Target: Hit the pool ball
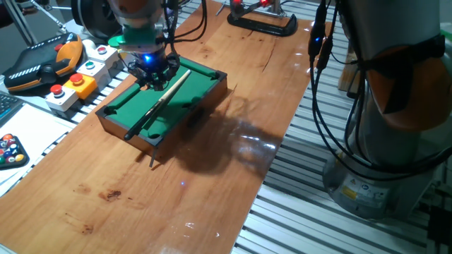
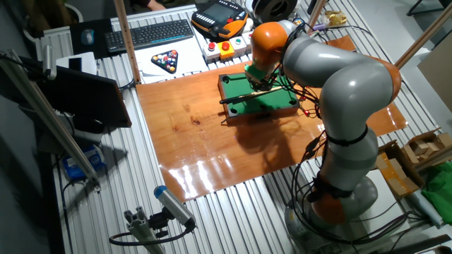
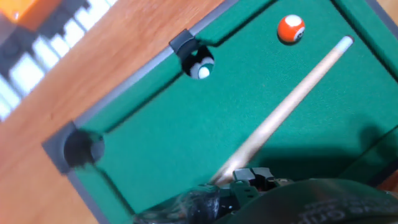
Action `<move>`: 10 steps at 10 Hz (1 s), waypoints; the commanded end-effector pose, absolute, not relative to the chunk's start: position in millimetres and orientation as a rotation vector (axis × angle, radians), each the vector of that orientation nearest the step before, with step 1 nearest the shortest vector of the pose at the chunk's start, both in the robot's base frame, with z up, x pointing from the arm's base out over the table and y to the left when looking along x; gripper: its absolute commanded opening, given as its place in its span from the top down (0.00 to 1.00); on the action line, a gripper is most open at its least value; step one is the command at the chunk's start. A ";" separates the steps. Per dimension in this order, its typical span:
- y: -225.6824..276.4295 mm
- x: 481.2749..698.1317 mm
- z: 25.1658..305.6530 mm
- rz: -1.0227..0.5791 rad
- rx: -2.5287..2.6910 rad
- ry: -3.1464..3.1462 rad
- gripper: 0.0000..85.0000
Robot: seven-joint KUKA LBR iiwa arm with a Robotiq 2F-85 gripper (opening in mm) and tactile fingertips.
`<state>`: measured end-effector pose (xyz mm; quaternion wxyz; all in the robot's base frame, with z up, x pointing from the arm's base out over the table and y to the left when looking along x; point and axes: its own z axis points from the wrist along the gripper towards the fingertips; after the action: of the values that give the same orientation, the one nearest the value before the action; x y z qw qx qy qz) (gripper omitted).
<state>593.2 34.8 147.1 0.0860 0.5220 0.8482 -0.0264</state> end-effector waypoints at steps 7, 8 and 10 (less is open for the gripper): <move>38.7 591.2 145.2 -0.099 1.669 2.444 0.99; 40.9 590.2 144.2 -0.106 1.674 2.436 0.99; 43.4 589.0 143.2 -0.120 1.686 2.419 0.99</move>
<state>589.0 43.4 143.1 0.0952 0.5690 0.8158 -0.0403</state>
